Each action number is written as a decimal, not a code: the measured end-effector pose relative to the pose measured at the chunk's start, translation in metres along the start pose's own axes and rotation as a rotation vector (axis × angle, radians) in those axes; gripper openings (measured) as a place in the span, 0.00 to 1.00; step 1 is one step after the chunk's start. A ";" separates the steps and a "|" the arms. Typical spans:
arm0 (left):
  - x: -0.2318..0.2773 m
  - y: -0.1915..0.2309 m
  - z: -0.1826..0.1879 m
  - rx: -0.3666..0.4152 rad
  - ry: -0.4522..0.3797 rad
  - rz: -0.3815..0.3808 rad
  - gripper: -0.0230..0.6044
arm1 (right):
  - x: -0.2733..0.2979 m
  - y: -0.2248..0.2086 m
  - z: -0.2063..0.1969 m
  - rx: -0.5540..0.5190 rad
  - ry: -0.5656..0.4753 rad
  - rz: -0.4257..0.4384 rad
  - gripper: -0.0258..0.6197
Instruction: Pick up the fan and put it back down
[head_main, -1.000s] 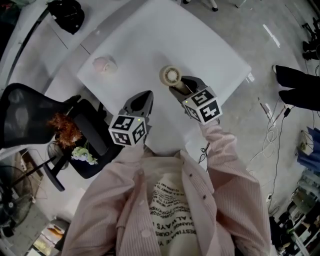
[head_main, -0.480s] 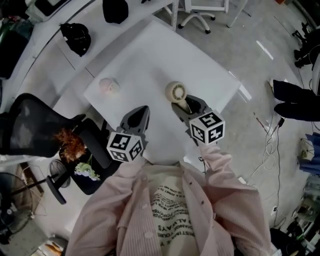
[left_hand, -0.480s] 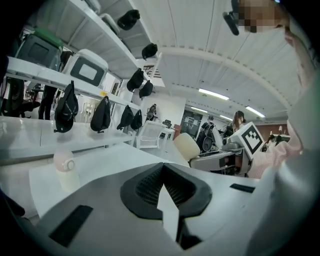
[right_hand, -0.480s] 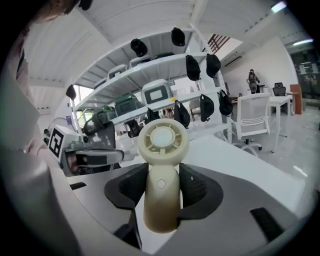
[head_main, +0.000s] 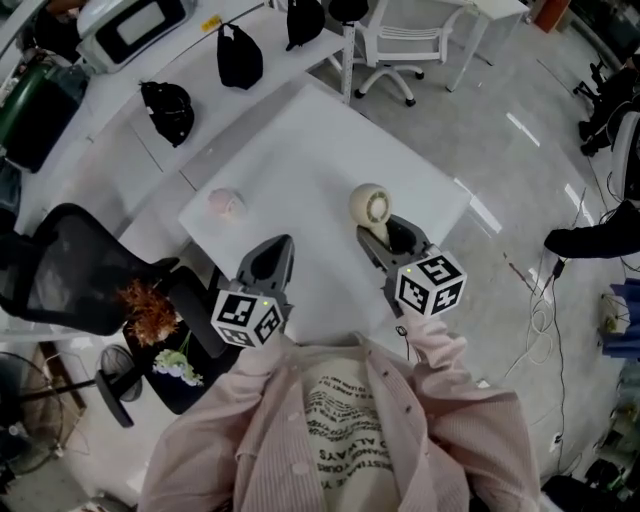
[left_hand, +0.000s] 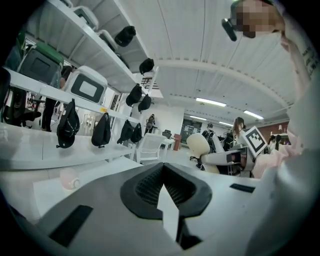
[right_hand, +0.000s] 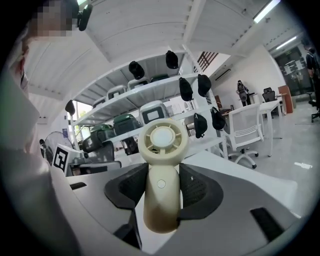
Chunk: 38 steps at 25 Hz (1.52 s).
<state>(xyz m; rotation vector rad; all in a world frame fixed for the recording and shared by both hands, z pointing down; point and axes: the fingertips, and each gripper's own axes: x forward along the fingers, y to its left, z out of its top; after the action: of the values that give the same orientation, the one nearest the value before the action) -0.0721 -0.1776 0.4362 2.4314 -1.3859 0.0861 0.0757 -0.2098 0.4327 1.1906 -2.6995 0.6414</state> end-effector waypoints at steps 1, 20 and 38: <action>-0.002 -0.001 0.004 0.005 -0.010 0.001 0.04 | -0.005 -0.001 0.005 0.003 -0.014 -0.005 0.33; -0.031 0.001 0.050 0.063 -0.137 0.027 0.04 | -0.062 -0.001 0.064 0.012 -0.233 -0.088 0.33; -0.023 0.000 0.036 0.062 -0.083 0.028 0.04 | -0.053 -0.004 0.061 0.027 -0.214 -0.090 0.33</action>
<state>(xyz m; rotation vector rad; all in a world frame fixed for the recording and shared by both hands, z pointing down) -0.0877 -0.1701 0.3976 2.4919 -1.4743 0.0360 0.1182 -0.2020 0.3638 1.4557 -2.7956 0.5701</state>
